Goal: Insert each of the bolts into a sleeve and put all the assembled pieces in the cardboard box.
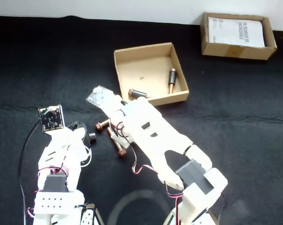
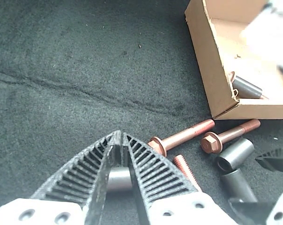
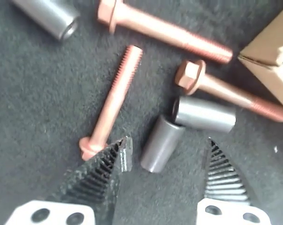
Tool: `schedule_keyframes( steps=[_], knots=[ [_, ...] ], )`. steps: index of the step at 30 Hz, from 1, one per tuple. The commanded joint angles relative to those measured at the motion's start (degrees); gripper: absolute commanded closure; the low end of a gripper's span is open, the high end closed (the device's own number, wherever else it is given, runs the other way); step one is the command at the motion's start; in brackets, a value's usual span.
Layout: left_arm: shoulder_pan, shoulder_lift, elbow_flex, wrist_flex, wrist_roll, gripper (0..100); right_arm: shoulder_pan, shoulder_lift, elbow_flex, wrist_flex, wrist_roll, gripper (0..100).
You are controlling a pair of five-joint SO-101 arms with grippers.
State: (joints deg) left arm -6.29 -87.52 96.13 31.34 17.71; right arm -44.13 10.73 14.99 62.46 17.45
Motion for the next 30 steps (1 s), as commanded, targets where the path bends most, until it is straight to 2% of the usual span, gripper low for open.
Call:
schedule_keyframes(
  steps=[1, 10, 12, 15, 18, 30],
  knots=[
    [-0.2, -0.9, 1.5, 0.1, 0.3, 96, 0.3, 1.8, -0.7, -0.9, 0.0, 77.1],
    [-0.2, -1.1, 1.5, 0.1, 0.2, 96, 2.3, 5.8, -0.7, -2.6, -0.1, 78.0],
    [-0.2, -1.1, 1.5, 0.1, 0.2, 96, 3.1, 6.2, -1.4, -2.7, 0.0, 83.8],
    [-0.4, -1.1, 1.5, 0.0, 0.2, 96, 4.2, 6.3, -3.3, -2.4, -0.1, 99.8],
    [-0.4, -1.1, 1.5, -0.1, 0.2, 96, 5.5, 5.9, -4.5, -2.0, -0.1, 99.3],
    [-0.3, -0.6, 1.5, -0.1, 0.2, 96, 14.6, -7.0, -31.8, 23.1, 0.0, 99.0]
  ],
)
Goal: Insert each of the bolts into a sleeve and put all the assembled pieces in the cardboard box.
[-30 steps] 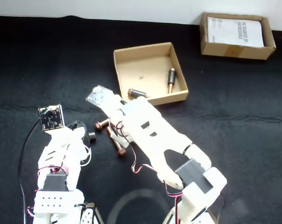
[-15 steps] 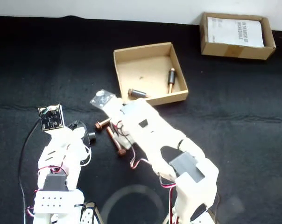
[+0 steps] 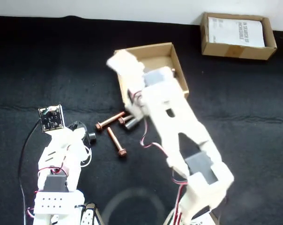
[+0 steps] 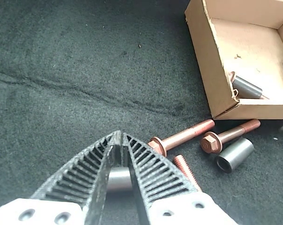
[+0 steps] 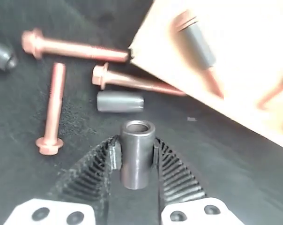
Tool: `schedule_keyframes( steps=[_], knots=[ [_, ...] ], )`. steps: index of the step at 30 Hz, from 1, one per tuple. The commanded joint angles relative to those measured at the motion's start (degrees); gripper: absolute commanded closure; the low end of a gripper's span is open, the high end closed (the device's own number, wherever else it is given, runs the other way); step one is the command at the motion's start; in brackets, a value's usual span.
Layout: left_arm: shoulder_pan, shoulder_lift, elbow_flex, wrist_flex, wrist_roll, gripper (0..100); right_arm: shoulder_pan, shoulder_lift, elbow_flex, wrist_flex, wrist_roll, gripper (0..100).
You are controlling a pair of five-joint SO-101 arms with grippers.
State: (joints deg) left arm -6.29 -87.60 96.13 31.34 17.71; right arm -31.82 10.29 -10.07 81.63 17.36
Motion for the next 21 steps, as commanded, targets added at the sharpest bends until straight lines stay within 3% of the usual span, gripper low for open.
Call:
schedule_keyframes(
  steps=[1, 13, 18, 21],
  knots=[
    [-0.3, -0.5, 1.5, -0.1, 0.2, 96, 3.0, -7.5, -7.4, 5.1, 0.1, 99.0],
    [-0.2, -0.5, 1.5, 0.4, 0.2, 96, 10.8, -23.6, -7.5, 17.6, -0.3, 99.0],
    [0.1, -0.6, 1.5, 4.7, 0.1, 96, 17.1, -33.5, -4.4, 19.3, -0.3, 99.1],
    [3.1, -0.7, 1.5, 7.3, -4.8, 96, 21.0, -40.7, 3.2, 19.3, 0.0, 99.1]
  ],
)
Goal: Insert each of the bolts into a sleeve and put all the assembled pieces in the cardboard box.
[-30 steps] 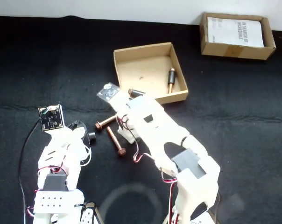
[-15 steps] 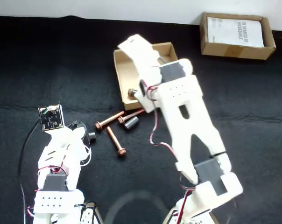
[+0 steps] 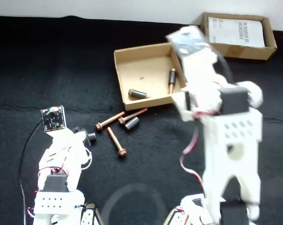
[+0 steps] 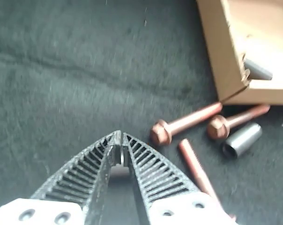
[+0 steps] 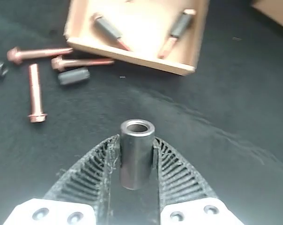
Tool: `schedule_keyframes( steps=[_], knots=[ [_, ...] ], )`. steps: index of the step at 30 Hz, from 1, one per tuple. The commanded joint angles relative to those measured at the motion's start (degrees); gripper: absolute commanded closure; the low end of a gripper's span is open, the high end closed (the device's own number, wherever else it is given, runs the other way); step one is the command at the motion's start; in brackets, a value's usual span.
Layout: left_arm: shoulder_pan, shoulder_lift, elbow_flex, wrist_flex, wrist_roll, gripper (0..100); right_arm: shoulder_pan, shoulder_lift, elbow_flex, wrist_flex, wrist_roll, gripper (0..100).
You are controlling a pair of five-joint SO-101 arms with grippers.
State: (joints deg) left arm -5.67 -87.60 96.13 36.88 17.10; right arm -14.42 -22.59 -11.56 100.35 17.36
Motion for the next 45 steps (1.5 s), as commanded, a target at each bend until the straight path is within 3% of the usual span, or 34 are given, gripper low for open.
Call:
schedule_keyframes(
  steps=[1, 6, 15, 20, 23, 27, 32, 36, 38, 41, 45],
  knots=[
    [3.3, -0.6, 1.1, 2.5, -6.0, 96, 5.0, -10.6, 7.9, 0.6, 0.0, 99.1],
    [5.7, -0.5, -6.0, 10.4, -8.4, 96, 10.0, -25.5, 22.6, 0.5, 0.2, 99.1],
    [17.4, 2.2, -26.3, 24.5, -15.0, 96, 10.9, -48.3, 44.2, -0.8, 3.4, 99.1],
    [18.9, 16.0, -34.4, 27.5, -15.3, 96, 11.6, -55.6, 50.1, -0.2, 3.5, 99.1],
    [18.9, 26.7, -41.1, 28.6, -15.6, 96, 16.4, -58.3, 51.5, -0.5, 3.7, 99.1],
    [18.9, 40.7, -51.5, 32.4, -21.2, 96, 22.3, -59.9, 54.1, -0.7, 8.7, 99.1],
    [18.9, 56.0, -63.3, 39.8, -32.3, 96, 31.0, -62.7, 58.2, -3.6, 13.3, 99.1],
    [18.5, 64.2, -70.8, 44.0, -48.1, 96, 37.6, -66.8, 63.3, -7.8, 16.6, 99.1],
    [18.5, 66.9, -72.9, 46.9, -56.3, 96, 40.8, -69.1, 66.1, -9.8, 18.4, 99.1],
    [19.4, 69.1, -74.3, 50.5, -62.4, 96, 45.2, -72.8, 70.0, -13.0, 20.7, 99.1],
    [24.0, 70.0, -74.4, 57.9, -75.9, 96, 50.7, -77.8, 75.9, -18.0, 24.1, 99.1]
  ],
)
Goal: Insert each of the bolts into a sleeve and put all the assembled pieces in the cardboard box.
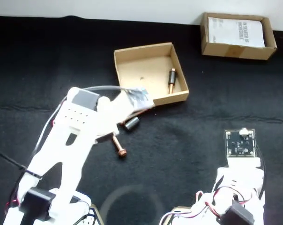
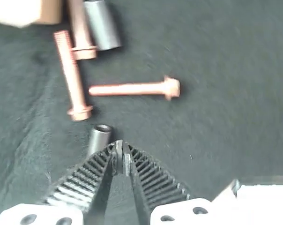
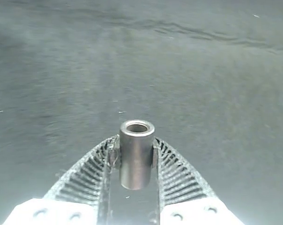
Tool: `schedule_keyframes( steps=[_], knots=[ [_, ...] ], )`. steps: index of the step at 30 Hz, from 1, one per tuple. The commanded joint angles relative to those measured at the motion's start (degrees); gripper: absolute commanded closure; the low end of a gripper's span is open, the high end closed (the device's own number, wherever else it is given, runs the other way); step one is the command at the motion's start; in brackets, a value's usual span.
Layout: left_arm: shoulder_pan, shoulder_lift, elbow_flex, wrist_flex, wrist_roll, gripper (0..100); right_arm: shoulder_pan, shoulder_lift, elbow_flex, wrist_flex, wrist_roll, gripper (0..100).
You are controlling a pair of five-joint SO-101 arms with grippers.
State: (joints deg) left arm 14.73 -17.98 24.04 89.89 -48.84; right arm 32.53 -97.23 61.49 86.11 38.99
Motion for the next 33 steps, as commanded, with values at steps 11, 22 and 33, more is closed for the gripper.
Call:
schedule_keyframes(
  steps=[11, 22, 33],
  knots=[
    [10.4, 0.7, -1.8, 10.2, -35.5, 96, 11.5, -7.8, 20.6, -18.5, 4.2, 99.1],
    [14.7, 7.3, -2.0, -1.0, -30.9, 97, 11.8, -7.8, 23.6, -20.4, 4.2, 99.1],
    [9.6, 14.2, -5.9, -0.9, -36.6, 95, 12.0, -7.7, 23.7, -23.8, 4.4, 99.1]
  ],
)
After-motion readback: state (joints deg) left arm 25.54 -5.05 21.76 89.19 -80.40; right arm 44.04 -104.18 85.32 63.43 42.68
